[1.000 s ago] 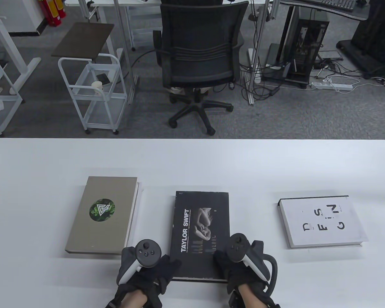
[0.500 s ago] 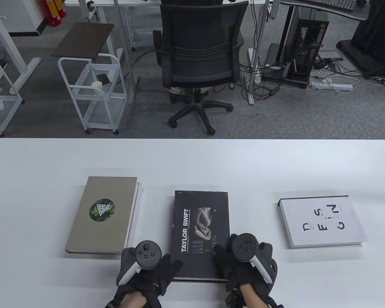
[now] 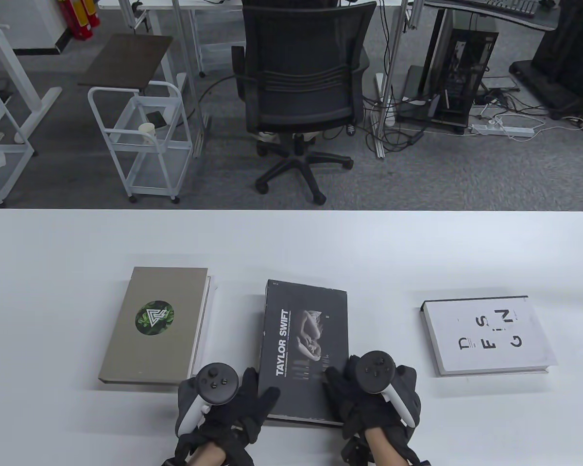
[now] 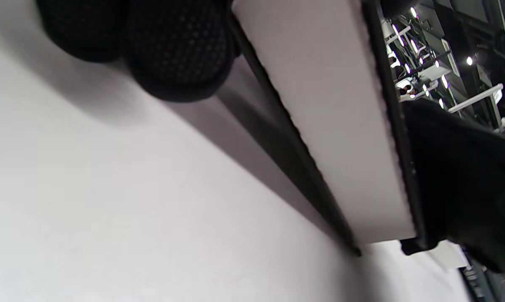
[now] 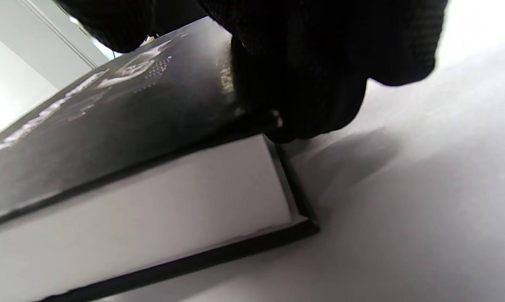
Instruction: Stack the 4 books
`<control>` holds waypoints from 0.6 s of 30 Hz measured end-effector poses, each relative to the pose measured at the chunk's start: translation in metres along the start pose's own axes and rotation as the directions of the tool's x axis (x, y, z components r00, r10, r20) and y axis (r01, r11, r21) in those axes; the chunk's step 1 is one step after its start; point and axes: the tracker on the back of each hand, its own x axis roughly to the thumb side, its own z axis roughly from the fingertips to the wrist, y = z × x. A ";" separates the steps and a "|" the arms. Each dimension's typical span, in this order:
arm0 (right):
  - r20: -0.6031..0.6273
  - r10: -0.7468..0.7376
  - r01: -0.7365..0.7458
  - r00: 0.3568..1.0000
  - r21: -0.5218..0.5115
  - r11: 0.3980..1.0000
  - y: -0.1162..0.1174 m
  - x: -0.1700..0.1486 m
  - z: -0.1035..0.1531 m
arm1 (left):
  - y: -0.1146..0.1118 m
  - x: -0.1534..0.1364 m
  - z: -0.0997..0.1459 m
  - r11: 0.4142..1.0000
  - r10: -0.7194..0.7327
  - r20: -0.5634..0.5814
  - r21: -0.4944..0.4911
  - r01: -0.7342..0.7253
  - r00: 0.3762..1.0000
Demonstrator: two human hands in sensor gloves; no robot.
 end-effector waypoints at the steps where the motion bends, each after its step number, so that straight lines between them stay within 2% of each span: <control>1: 0.001 0.008 -0.008 1.000 -0.001 1.000 0.000 0.000 0.000 | 0.000 -0.001 0.000 1.000 0.020 0.002 -0.003 -0.020 1.000; 7: -0.005 0.041 -0.041 0.999 -0.009 0.999 -0.002 0.002 0.000 | 0.001 -0.004 0.001 0.987 0.160 0.014 -0.004 -0.160 0.987; 13: -0.006 0.047 -0.047 0.999 0.004 0.999 -0.004 0.003 -0.002 | 0.003 0.000 0.004 0.992 0.129 0.017 0.006 -0.129 0.992; 18: 0.004 0.020 -0.020 1.000 0.018 1.000 -0.008 0.002 -0.002 | 0.015 0.008 0.006 0.997 0.076 0.030 0.027 -0.077 0.997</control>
